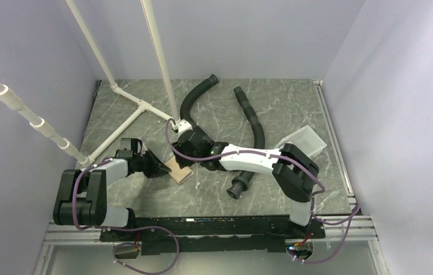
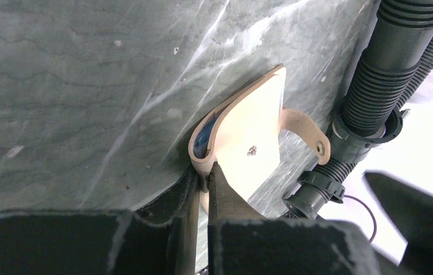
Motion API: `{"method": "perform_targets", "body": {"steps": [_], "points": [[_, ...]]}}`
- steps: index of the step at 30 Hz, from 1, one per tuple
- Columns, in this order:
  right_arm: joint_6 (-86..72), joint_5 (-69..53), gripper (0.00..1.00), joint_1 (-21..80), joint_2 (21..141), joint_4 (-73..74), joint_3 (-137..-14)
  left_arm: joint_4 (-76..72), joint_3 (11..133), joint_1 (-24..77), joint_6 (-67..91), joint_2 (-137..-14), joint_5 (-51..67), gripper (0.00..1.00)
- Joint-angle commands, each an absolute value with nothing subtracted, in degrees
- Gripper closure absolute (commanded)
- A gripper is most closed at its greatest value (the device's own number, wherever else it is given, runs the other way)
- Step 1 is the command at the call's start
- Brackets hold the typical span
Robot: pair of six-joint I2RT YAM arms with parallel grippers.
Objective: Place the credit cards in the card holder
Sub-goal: Open the card holder at the center of the board.
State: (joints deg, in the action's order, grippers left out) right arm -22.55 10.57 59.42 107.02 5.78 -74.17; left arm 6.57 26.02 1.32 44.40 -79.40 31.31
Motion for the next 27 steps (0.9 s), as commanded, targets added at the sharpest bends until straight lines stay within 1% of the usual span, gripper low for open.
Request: {"method": "perform_targets", "body": {"steps": [1, 3, 4, 6, 7, 9, 11, 13, 21, 24, 27], "points": [[-19.9, -0.2, 0.53, 60.2, 103.9, 6.4, -72.2, 11.5, 25.9, 1.1, 41.0, -81.7, 26.8, 1.00], [-21.4, -9.4, 0.64, 60.1, 106.3, 3.6, -72.8, 11.3, 26.0, 1.1, 41.0, -82.4, 26.9, 1.00], [-22.0, -11.3, 0.69, 60.1, 107.9, 3.2, -74.0, 11.3, 26.2, 1.1, 41.1, -82.7, 26.8, 1.00], [-22.9, -10.9, 0.70, 59.4, 110.1, 3.6, -75.3, 11.8, 26.4, 1.1, 41.0, -82.9, 26.6, 1.00], [-23.2, -10.7, 0.68, 58.3, 110.5, 3.1, -74.9, 12.2, 26.6, 1.1, 40.9, -82.8, 26.4, 1.00], [-25.6, -13.2, 0.60, 55.0, 110.9, 1.1, -73.1, 13.0, 26.9, 1.1, 40.6, -82.4, 26.0, 1.00], [-27.1, -17.5, 0.54, 51.8, 110.6, -2.9, -70.8, 13.7, 27.2, 1.1, 40.3, -82.3, 25.6, 1.00], [-27.4, -19.4, 0.51, 50.8, 110.5, -3.7, -69.8, 14.1, 27.5, 1.1, 40.3, -82.3, 25.3, 1.00], [-31.8, -27.2, 0.49, 50.4, 112.1, -8.3, -67.5, 13.2, 28.2, 1.1, 41.3, -84.1, 26.1, 1.00], [-32.1, -27.0, 0.49, 50.4, 112.6, -8.6, -67.1, 13.2, 28.5, 1.1, 41.2, -84.3, 26.0, 1.00], [-31.4, -24.3, 0.47, 50.5, 112.5, -7.5, -66.4, 13.5, 28.8, 1.1, 41.0, -84.3, 25.8, 1.00]]}}
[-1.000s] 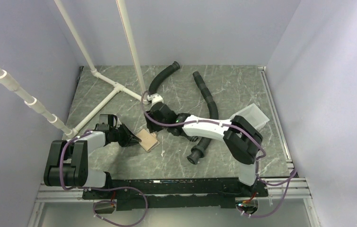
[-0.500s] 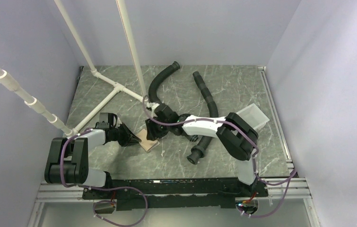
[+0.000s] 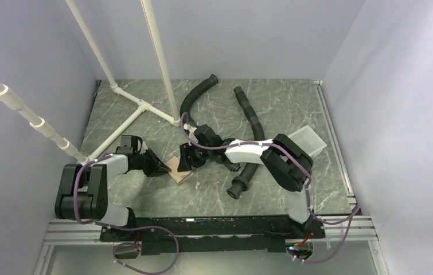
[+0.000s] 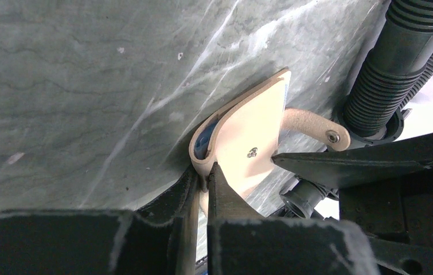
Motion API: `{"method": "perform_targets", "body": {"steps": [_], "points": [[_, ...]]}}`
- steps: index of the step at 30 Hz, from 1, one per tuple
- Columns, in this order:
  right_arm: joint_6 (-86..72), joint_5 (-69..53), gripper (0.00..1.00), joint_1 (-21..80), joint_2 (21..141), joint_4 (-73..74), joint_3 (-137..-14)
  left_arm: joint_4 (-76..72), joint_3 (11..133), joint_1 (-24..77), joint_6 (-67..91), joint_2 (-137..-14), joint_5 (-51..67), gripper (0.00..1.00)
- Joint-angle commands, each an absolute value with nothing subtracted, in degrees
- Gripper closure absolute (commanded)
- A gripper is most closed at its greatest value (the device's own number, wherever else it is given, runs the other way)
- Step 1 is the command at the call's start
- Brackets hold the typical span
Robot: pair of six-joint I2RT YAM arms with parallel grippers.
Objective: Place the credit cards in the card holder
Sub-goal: Open the card holder at the center of the board.
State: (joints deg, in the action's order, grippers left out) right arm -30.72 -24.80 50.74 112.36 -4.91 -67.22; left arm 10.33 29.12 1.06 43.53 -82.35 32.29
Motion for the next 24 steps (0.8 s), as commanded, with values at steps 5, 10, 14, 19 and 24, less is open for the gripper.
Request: {"method": "perform_targets", "body": {"steps": [5, 10, 14, 19, 24], "points": [[-29.2, -19.9, 0.43, 50.7, 111.0, -4.8, -65.3, 13.0, 28.8, 1.1, 41.0, -84.7, 25.9, 1.00], [-28.9, -19.0, 0.43, 50.7, 110.6, -4.7, -64.0, 12.6, 28.8, 1.1, 40.9, -85.4, 26.2, 1.00], [-30.2, -20.2, 0.51, 51.3, 110.4, -6.0, -64.0, 12.2, 28.5, 1.1, 41.0, -85.4, 26.3, 1.00], [-30.1, -19.8, 0.61, 52.1, 108.0, -5.0, -64.6, 10.9, 28.5, 1.1, 41.6, -86.1, 27.1, 1.00], [-30.4, -20.0, 0.68, 52.2, 105.8, -5.2, -64.1, 9.5, 28.9, 1.2, 42.4, -87.1, 27.9, 1.00]]}}
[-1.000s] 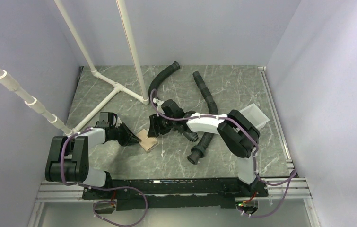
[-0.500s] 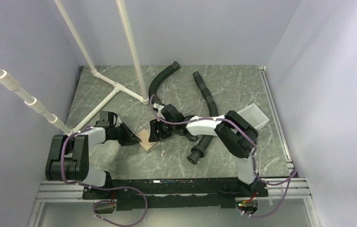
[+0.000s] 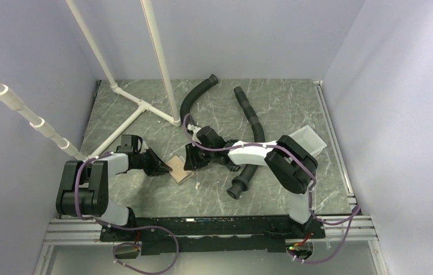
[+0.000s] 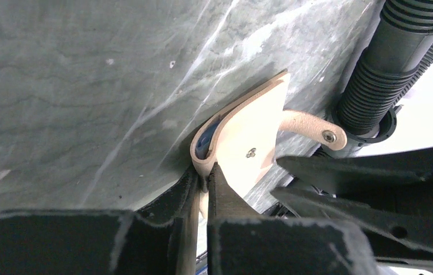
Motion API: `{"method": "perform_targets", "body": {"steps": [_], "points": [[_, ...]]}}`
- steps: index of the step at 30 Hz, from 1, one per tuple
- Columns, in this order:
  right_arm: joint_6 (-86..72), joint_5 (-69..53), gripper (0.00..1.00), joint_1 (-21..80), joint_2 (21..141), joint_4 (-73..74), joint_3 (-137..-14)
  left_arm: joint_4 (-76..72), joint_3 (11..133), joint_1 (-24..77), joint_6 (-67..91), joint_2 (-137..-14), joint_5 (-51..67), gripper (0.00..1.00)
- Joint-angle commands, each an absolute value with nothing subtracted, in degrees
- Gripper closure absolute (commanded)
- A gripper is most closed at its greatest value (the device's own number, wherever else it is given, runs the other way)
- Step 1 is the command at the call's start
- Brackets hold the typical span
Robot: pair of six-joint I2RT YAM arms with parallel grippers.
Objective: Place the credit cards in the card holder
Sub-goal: Open the card holder at the center of the board.
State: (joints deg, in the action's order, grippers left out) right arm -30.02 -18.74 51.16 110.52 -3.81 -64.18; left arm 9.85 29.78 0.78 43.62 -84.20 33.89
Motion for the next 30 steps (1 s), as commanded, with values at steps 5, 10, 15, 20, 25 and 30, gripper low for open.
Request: {"method": "perform_targets", "body": {"steps": [5, 10, 15, 20, 25, 30], "points": [[-31.8, -24.1, 0.71, 52.2, 106.3, -8.3, -64.1, 7.7, 29.2, 1.7, 43.6, -87.7, 29.4, 1.00], [-31.1, -18.5, 0.54, 51.9, 106.1, -5.1, -64.4, 11.7, 30.3, 1.7, 42.7, -86.1, 26.9, 0.83], [-24.8, -7.1, 0.45, 51.8, 104.7, 6.1, -66.4, 20.1, 30.8, 1.7, 41.3, -77.8, 22.6, 0.49], [-22.7, -4.3, 0.33, 51.8, 104.4, 6.6, -66.9, 27.1, 31.8, 1.7, 41.1, -68.7, 21.9, 0.24], [-21.9, -3.1, 0.41, 51.8, 110.0, 5.5, -73.0, 28.8, 31.3, 2.7, 43.2, -64.3, 25.0, 0.12], [-22.4, -0.9, 0.82, 52.0, 111.8, 5.3, -76.3, 32.1, 32.6, 3.5, 43.4, -60.2, 25.1, 0.10]]}}
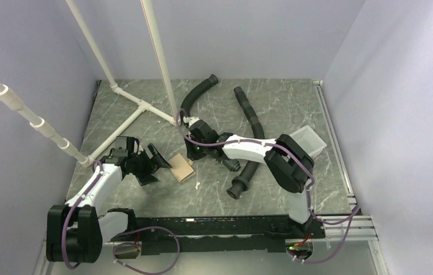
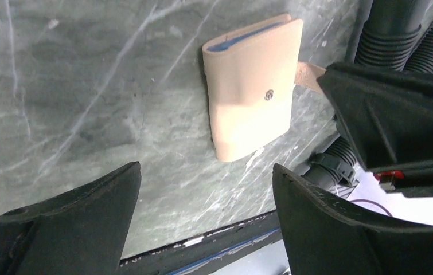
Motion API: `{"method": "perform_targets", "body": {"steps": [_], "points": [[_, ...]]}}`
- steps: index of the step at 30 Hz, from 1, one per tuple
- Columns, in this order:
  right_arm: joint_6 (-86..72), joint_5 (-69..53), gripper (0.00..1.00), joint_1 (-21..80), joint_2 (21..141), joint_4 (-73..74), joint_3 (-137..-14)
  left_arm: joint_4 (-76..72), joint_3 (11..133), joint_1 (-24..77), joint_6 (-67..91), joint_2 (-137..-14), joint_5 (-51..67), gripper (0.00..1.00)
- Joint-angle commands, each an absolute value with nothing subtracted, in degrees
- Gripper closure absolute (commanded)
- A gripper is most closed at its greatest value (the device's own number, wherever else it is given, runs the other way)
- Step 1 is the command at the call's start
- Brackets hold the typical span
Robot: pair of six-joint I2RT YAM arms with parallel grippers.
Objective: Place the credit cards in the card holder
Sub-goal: Open the card holder at the center of the board.
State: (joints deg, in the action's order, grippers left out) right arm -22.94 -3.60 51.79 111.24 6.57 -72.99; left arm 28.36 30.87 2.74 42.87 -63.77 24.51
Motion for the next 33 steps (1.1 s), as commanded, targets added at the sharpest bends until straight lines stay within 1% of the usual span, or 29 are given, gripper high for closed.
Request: {"method": "perform_targets", "body": {"steps": [1, 2, 6, 8, 11, 16, 22, 24, 29, 31, 33], "points": [[-22.1, -1.2, 0.94, 52.1, 111.9, 6.5, -77.2, 32.6, 32.7, 3.7, 43.7, -59.4, 24.9, 0.10], [-21.7, -0.8, 1.00, 52.4, 111.4, 7.7, -78.1, 33.2, 33.2, 3.9, 43.9, -58.5, 24.5, 0.11], [-20.0, 2.1, 1.00, 54.9, 106.2, 13.8, -81.9, 36.4, 35.2, 4.0, 43.9, -55.1, 22.4, 0.11], [-19.8, 0.4, 1.00, 55.6, 102.9, 15.3, -83.8, 37.2, 36.0, 4.0, 43.9, -53.1, 21.4, 0.10], [-21.5, -5.0, 1.00, 55.8, 101.5, 17.0, -85.9, 37.8, 37.1, 4.0, 44.0, -50.9, 20.9, 0.07], [-24.4, -6.8, 1.00, 55.8, 102.6, 15.1, -84.1, 37.2, 36.8, 4.0, 44.3, -51.5, 22.2, 0.06], [-26.1, -4.4, 1.00, 54.6, 100.7, 12.8, -79.5, 34.0, 35.1, 4.0, 43.9, -54.5, 24.1, 0.08], [-27.4, -5.1, 1.00, 53.2, 99.8, 11.4, -77.3, 32.6, 34.9, 4.1, 43.5, -55.9, 24.9, 0.11], [-32.0, -7.8, 1.00, 48.6, 99.0, 7.7, -71.4, 27.7, 33.7, 4.3, 43.7, -62.4, 28.1, 0.24], [-33.1, -8.0, 1.00, 47.4, 99.4, 6.3, -69.0, 24.5, 32.8, 4.5, 44.1, -64.8, 30.1, 0.27], [-33.3, -6.2, 1.00, 47.2, 100.1, 6.1, -67.3, 20.4, 32.2, 4.7, 44.9, -66.8, 32.3, 0.35]]}}
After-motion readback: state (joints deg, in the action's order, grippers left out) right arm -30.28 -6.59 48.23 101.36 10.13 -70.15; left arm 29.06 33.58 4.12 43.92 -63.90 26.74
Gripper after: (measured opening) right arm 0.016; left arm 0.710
